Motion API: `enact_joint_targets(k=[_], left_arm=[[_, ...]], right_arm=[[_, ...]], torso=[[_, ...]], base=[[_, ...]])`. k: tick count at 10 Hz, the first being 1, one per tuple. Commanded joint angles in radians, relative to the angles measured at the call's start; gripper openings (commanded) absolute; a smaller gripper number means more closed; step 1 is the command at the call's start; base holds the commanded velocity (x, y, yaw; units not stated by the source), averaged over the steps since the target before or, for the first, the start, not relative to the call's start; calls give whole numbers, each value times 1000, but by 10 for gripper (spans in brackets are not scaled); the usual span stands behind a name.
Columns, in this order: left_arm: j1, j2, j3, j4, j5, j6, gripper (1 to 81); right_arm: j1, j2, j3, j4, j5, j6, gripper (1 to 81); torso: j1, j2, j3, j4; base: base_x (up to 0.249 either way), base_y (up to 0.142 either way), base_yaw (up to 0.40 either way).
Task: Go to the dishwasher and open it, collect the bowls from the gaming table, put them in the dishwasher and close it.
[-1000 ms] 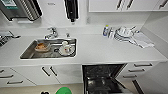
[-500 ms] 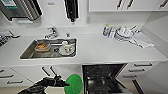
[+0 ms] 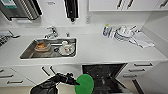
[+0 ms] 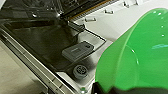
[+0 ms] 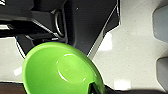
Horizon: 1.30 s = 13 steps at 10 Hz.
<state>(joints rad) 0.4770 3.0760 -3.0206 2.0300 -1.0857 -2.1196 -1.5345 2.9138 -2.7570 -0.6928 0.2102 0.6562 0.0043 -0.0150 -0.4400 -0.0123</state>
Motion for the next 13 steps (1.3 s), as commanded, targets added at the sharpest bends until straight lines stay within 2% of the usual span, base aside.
enact_joint_targets(k=[1,4,6,7,8,9,10,11,12,13], left_arm=[[-130,55,-3,15,64,-31,811],[-90,34,-4,27,66,-31,811],[4,-26,-3,53,69,-22,811],[68,-69,-1,53,81,13,811],[161,-121,-1,47,87,70,811],[258,-158,-1,39,125,136,811],[342,-185,-1,18,194,193,811],[413,-213,2,-13,205,245,811],[475,-239,2,-57,208,309,811],[537,-261,2,-111,211,376,811]], right_arm=[[-10,-14,-2,-5,-55,5,10],[-10,-14,-2,-4,-54,5,10],[-7,-17,-2,-5,-46,5,10],[-2,-20,-2,-4,-45,5,10],[0,-29,-2,-4,-20,6,10],[3,-46,-2,-1,30,7,10],[7,-58,-1,-1,49,8,10],[9,-74,2,-1,55,10,10],[9,-97,19,1,97,11,10],[10,-129,60,-1,109,28,10]], torso=[[0,0,0,0],[0,0,0,0],[0,0,0,0],[0,0,0,0],[0,0,-1,0],[0,0,-1,0],[0,0,-1,0],[0,0,-1,0],[0,0,-1,0],[0,0,-1,0]], base=[[0,0,0],[0,0,0],[0,0,0],[0,0,0],[0,0,0],[0,0,0],[0,0,0],[0,0,0],[0,0,0],[0,0,0]])
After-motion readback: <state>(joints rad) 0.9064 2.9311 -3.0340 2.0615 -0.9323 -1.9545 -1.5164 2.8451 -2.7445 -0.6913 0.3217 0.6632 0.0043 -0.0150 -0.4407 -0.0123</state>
